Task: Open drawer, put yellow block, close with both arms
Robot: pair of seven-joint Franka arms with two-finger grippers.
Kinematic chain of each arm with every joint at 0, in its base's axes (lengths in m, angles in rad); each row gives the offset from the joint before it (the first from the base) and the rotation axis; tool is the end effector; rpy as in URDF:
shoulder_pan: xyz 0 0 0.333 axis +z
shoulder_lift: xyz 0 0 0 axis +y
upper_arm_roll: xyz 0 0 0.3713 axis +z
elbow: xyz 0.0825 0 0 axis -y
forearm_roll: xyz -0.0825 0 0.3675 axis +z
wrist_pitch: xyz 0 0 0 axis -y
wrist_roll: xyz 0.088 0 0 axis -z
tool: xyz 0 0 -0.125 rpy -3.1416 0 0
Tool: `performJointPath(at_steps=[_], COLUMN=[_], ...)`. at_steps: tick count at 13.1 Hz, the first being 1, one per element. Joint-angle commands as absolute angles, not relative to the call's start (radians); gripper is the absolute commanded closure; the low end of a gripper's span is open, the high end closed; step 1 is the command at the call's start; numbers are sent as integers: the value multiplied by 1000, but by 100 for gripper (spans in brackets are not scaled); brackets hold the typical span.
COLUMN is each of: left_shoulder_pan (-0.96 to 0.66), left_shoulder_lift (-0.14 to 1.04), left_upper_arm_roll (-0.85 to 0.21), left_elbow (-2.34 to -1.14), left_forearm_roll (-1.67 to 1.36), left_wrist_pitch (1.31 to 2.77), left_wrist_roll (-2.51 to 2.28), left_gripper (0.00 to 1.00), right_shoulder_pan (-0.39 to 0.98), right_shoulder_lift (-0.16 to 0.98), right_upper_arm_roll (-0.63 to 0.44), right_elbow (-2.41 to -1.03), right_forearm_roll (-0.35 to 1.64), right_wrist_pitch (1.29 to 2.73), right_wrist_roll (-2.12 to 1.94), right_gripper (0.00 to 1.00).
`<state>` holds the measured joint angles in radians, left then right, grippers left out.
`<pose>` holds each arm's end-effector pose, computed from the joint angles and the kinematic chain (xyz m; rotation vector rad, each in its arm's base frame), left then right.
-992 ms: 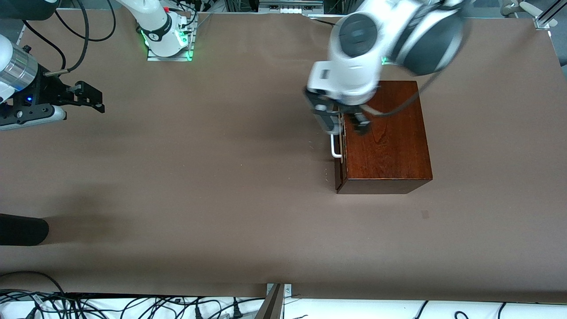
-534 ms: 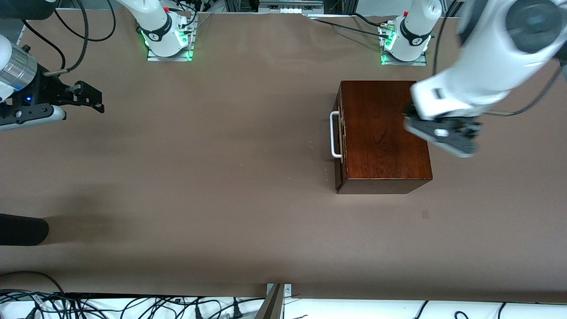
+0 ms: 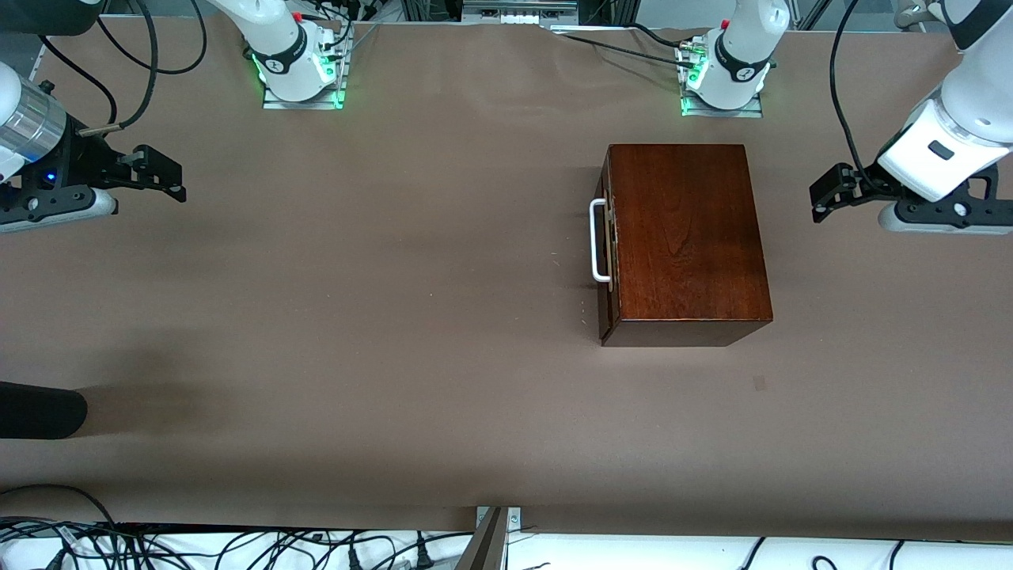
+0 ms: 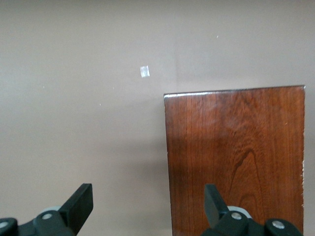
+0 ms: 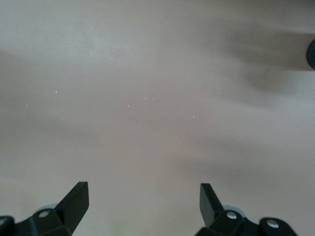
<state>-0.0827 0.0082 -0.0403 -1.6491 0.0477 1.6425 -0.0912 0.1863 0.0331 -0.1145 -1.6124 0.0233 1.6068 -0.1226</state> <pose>0.5415 -0.0612 0.6279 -3.0925 0.0550 0.0149 0.5487 0.0435 0.6280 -3.1060 -0.3008 0.0593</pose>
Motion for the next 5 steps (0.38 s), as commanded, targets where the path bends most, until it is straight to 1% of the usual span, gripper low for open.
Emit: performJointPath(at_steps=[1,5], left_shoulder_pan=[-78,-78], left_shoulder_lift=[-38,-38], left_upper_arm_roll=[-20,-20], left_elbow=[-1715,-1712], left_forearm_roll=[-11,-6], left_wrist_pitch=[1667,1661], left_wrist_roll=[-86,-87], left_gripper=[0,0], right_shoulder_pan=[183,181], right_shoulder_lift=[40,40], right_upper_arm_roll=[-113,-114], right_elbow=[-1592,-1594], right_forearm_roll=[21,21], right_wrist_pitch=[1605,1603], right_wrist_roll=[-110,-110], right_gripper=[0,0])
